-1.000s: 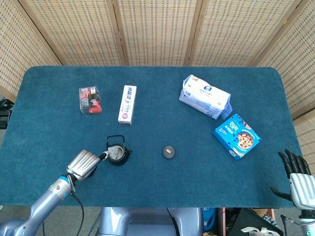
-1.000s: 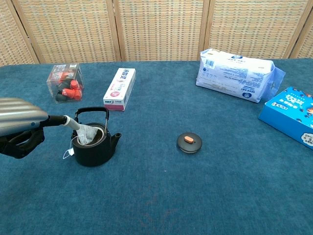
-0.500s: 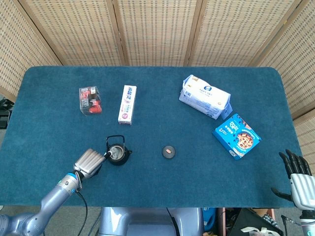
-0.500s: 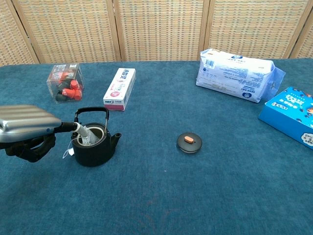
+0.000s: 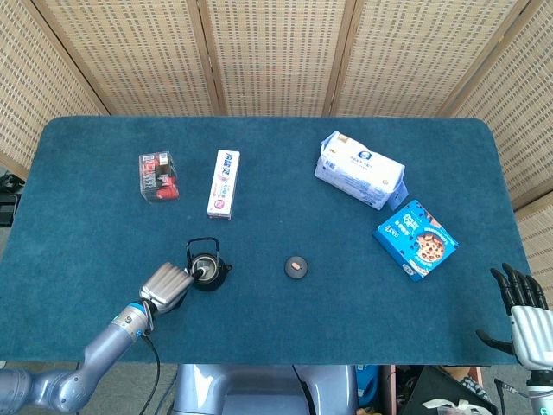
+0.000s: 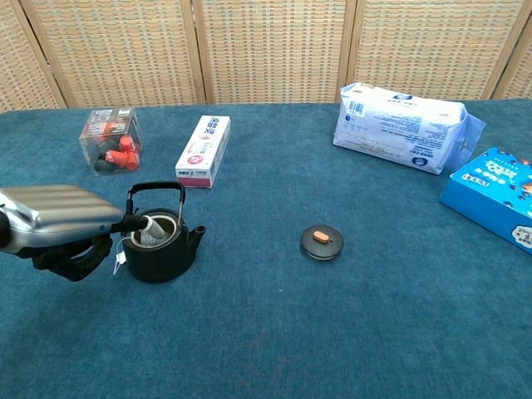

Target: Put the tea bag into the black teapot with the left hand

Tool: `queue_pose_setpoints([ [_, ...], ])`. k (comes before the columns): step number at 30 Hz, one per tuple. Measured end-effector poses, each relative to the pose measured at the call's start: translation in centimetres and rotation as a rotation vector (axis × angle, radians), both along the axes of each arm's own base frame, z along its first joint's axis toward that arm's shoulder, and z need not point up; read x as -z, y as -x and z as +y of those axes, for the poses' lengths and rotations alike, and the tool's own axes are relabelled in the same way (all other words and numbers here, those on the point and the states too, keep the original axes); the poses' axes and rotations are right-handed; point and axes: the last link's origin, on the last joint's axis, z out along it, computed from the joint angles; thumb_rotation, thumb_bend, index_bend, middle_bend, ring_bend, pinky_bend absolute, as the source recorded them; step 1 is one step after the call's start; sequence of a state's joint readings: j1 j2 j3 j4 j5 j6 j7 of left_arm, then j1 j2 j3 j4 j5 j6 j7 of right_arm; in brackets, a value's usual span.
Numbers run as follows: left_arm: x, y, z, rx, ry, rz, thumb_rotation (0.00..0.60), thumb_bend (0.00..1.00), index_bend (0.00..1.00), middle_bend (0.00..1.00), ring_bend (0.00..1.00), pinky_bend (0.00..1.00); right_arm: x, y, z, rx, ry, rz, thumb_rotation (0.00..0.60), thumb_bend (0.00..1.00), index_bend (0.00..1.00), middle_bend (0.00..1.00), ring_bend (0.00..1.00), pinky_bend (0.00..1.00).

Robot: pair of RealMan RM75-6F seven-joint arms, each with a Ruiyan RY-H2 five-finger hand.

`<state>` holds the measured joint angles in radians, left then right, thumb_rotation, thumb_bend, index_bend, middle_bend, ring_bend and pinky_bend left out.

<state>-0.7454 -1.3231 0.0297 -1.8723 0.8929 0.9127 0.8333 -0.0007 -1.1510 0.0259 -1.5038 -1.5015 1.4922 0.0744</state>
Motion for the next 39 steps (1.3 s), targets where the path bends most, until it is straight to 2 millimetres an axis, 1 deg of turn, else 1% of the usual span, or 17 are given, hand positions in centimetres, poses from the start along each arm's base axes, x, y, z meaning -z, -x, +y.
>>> queue_pose_setpoints([
  [6, -1.1, -0.4, -0.4, 0.019, -0.034, -0.035, 0.6, 1.0, 0.1, 0.8, 0.72, 0.66, 0.0, 0.0, 0.0, -0.002, -0.001, -0.001, 0.6, 0.06, 0.0, 0.0, 0.0, 0.0],
  [11, -2.3, -0.3, -1.0, 0.033, -0.07, -0.074, 0.6, 1.0, 0.1, 0.79, 0.72, 0.65, 0.1, -0.1, -0.2, -0.008, -0.004, -0.001, 0.6, 0.06, 0.0, 0.0, 0.0, 0.0],
  [15, -3.4, 0.1, -1.6, 0.036, -0.113, -0.114, 0.6, 1.0, 0.1, 0.76, 0.69, 0.64, 0.2, -0.2, -0.3, -0.013, -0.007, -0.001, 0.6, 0.06, 0.0, 0.0, 0.0, 0.0],
  [18, -4.4, 0.7, -1.9, 0.029, -0.176, -0.15, 0.6, 1.0, 0.1, 0.71, 0.64, 0.62, 0.2, -0.3, -0.4, -0.018, -0.009, -0.001, 0.6, 0.06, 0.0, 0.0, 0.0, 0.0],
  [20, -5.1, 1.1, -2.1, 0.029, -0.222, -0.175, 0.6, 1.0, 0.1, 0.64, 0.58, 0.61, 0.3, -0.4, -0.5, -0.022, -0.011, -0.001, 0.6, 0.06, 0.0, 0.0, 0.0, 0.0],
  [23, -6.4, 2.4, -2.8, 0.024, -0.305, -0.215, 0.6, 1.0, 0.1, 0.52, 0.48, 0.58, 0.3, -0.6, -0.7, -0.03, -0.014, -0.001, 0.6, 0.06, 0.0, 0.0, 0.0, 0.0],
  [25, -7.3, 3.6, -3.3, 0.011, -0.361, -0.228, 0.6, 0.99, 0.1, 0.47, 0.43, 0.56, 0.4, -0.6, -0.7, -0.034, -0.016, -0.001, 0.6, 0.06, 0.0, 0.0, 0.0, 0.0],
  [27, -7.9, 4.7, -3.7, -0.002, -0.399, -0.233, 0.6, 0.93, 0.09, 0.42, 0.38, 0.54, 0.4, -0.7, -0.8, -0.038, -0.019, 0.0, 0.6, 0.06, 0.0, 0.0, 0.0, 0.0],
  [29, -8.4, 5.5, -4.0, -0.013, -0.434, -0.243, 0.6, 0.81, 0.09, 0.33, 0.3, 0.47, 0.5, -0.8, -0.9, -0.043, -0.021, 0.0, 0.6, 0.06, 0.0, 0.0, 0.0, 0.0],
  [30, -8.7, 5.9, -4.2, -0.018, -0.453, -0.248, 0.6, 0.74, 0.09, 0.28, 0.24, 0.41, 0.5, -0.9, -1.0, -0.048, -0.022, 0.001, 0.6, 0.06, 0.0, 0.0, 0.0, 0.0],
  [31, -8.9, 6.2, -4.4, -0.02, -0.468, -0.252, 0.6, 0.69, 0.08, 0.24, 0.2, 0.36, 0.5, -1.0, -1.0, -0.05, -0.023, 0.001, 0.6, 0.06, 0.0, 0.0, 0.0, 0.0],
  [33, -9.4, 6.7, -4.7, -0.026, -0.502, -0.263, 0.6, 0.57, 0.05, 0.11, 0.07, 0.19, 0.6, -1.1, -1.1, -0.058, -0.027, 0.003, 0.6, 0.06, 0.0, 0.0, 0.0, 0.0],
  [35, -10.1, 7.7, -5.4, -0.04, -0.551, -0.278, 0.6, 0.47, 0.02, 0.03, 0.01, 0.07, 0.7, -1.2, -1.3, -0.064, -0.03, 0.007, 0.6, 0.06, 0.0, 0.0, 0.0, 0.0],
  [36, -10.5, 8.4, -5.8, -0.051, -0.58, -0.283, 0.6, 0.43, 0.01, 0.0, 0.0, 0.02, 0.7, -1.3, -1.3, -0.067, -0.032, 0.008, 0.6, 0.06, 0.0, 0.0, 0.0, 0.0],
  [38, -11.0, 9.5, -6.6, -0.071, -0.616, -0.282, 0.6, 0.38, 0.0, 0.0, 0.0, 0.0, 0.7, -1.4, -1.4, -0.073, -0.036, 0.01, 0.6, 0.06, 0.0, 0.0, 0.0, 0.0],
  [39, -11.3, 10.0, -7.1, -0.084, -0.633, -0.282, 0.6, 0.37, 0.0, 0.0, 0.0, 0.0, 0.8, -1.5, -1.4, -0.078, -0.039, 0.012, 0.6, 0.06, 0.0, 0.0, 0.0, 0.0],
])
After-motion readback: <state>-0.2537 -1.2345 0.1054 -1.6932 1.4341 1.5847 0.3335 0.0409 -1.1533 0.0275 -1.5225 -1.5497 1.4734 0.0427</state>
